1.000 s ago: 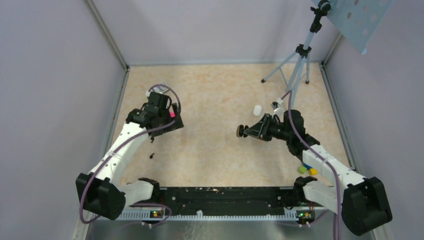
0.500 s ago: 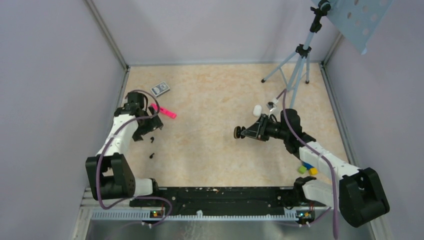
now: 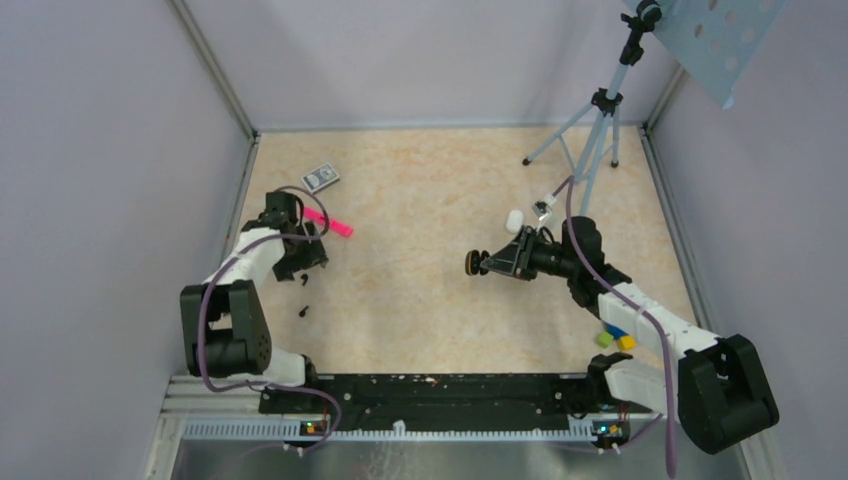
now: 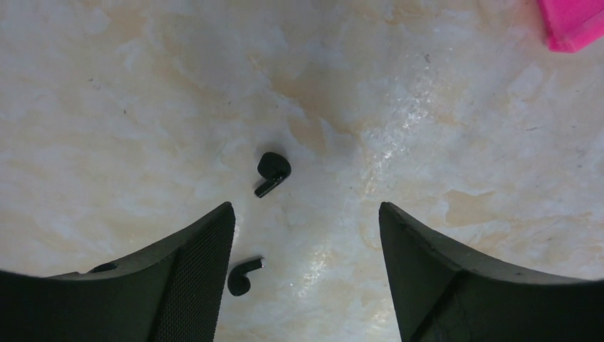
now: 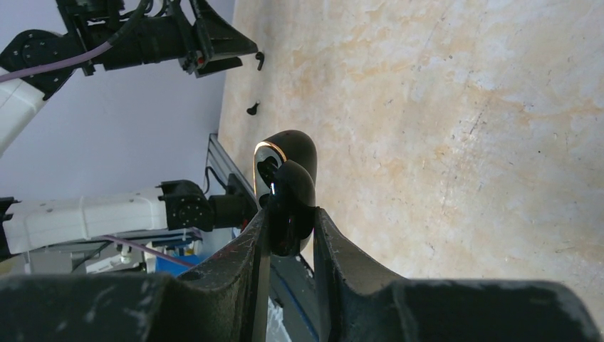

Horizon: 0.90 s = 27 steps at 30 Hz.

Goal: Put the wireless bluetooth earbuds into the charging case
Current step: Pick up the right earbud from the center of the board.

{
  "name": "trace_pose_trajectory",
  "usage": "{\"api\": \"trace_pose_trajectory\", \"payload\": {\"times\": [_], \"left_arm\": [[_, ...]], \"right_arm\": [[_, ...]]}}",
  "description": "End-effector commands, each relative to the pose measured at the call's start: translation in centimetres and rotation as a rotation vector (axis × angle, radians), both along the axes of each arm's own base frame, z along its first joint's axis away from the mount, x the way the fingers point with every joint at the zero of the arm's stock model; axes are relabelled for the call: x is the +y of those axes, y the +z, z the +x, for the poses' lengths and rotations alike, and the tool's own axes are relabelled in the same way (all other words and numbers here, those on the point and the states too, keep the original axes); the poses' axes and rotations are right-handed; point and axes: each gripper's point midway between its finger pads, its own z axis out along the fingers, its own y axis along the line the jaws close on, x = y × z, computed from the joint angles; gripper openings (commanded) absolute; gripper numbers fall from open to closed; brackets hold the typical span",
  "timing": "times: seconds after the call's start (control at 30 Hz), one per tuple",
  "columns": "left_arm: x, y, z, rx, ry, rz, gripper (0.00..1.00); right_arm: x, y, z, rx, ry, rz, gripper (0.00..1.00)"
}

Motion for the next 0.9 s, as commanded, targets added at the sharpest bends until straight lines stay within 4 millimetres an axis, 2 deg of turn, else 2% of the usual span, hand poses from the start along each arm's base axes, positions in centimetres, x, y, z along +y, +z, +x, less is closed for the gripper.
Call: {"api": "trace_pose_trajectory", "payload": {"times": [0.0, 0.07, 0.33, 0.67, 0.77, 0.87], "left_arm": [[0.6, -0.7, 1.7, -0.020, -0.018, 0.025, 0.76], [0.7, -1.2, 1.6, -0.016, -0.006, 0.026, 0.73], [1.4, -2.0, 1.3, -0.005, 0.008, 0.049, 0.47], [2.2, -3.4, 0.6, 0.030, 0.027, 0.066, 0.45], [2.4, -3.7, 0.7, 0.036, 0.035, 0.063, 0.37], [2.4, -3.9, 0.8, 0.038, 0.040, 0.058, 0.37]], "right_arm": [[0.7, 1.5, 0.2, -0.053, 0.025, 0.033, 0.00], [0.7, 1.6, 0.3, -0.053, 0.024, 0.031, 0.00], [0.5, 1.8, 0.2, -0.052, 0.014, 0.028, 0.00], [0.4, 2.2, 0.2, -0.055, 0.005, 0.030, 0.00], [0.4, 2.3, 0.2, -0.057, 0.004, 0.030, 0.00], [0.4, 2.4, 0.0, -0.057, 0.004, 0.031, 0.00]]}}
